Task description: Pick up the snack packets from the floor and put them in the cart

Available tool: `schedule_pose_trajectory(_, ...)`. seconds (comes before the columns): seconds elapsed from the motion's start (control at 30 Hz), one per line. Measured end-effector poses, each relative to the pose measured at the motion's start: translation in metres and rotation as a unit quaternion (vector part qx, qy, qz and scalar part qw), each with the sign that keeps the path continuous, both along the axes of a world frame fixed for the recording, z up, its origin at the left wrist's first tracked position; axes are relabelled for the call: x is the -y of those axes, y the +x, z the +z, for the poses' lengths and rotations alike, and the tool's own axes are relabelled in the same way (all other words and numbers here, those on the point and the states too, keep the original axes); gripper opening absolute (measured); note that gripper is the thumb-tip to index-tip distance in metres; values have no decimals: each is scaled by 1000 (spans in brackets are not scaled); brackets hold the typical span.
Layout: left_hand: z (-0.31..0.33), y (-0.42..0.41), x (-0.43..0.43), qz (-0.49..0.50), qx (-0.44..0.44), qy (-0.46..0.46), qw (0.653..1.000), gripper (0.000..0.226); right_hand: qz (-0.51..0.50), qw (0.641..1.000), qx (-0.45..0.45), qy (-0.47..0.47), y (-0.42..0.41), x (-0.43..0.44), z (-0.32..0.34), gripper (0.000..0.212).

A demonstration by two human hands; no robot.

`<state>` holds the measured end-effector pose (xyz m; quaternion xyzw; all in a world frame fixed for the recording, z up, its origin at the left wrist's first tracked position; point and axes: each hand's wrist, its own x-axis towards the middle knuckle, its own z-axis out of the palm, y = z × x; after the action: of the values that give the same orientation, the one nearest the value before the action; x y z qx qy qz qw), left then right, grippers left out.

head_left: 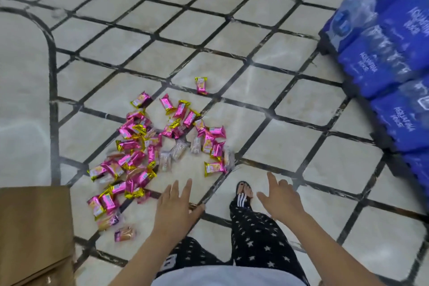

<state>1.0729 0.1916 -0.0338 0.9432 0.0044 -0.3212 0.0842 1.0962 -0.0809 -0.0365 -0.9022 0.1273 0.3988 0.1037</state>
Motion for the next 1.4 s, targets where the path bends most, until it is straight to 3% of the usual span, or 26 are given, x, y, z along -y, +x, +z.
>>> schedule_pose_trajectory(0.17,-27,17,41,25,-40,32,998,84,-11,1000,-25,-13,34,64,-26,75)
schedule_pose_trajectory(0.3,-57,28,40,100,-16,57,993,85,31,998,-62,1,54,69,-62,76)
schedule_pose_trajectory(0.43,-107,36,42,89,-48,64,993,82,18,997,-79,20,72,59,-113,78)
schedule_pose_trajectory(0.57,-181,46,44,48,-64,56,995,83,-15,995,-98,29,82,51,-192,78)
schedule_pose_trajectory(0.73,-305,69,42,51,-85,58,993,84,38,993,-107,10,101,38,-321,79)
schedule_pose_trajectory(0.83,-395,81,39,3,-82,65,995,83,62,993,-98,15,117,27,-414,83)
schedule_pose_trajectory(0.97,-514,95,37,-51,-76,67,994,87,0,997,-56,60,135,2,-536,90)
schedule_pose_trajectory(1.1,-622,102,34,-92,47,34,994,93,-6,996,17,92,147,-33,-632,98)
schedule_pose_trajectory(1.27,-700,107,44,-153,81,5,985,119,-64,988,125,68,143,-56,-694,90)
schedule_pose_trajectory(1.4,-706,114,42,-129,107,6,986,110,-135,961,180,158,133,-47,-698,77)
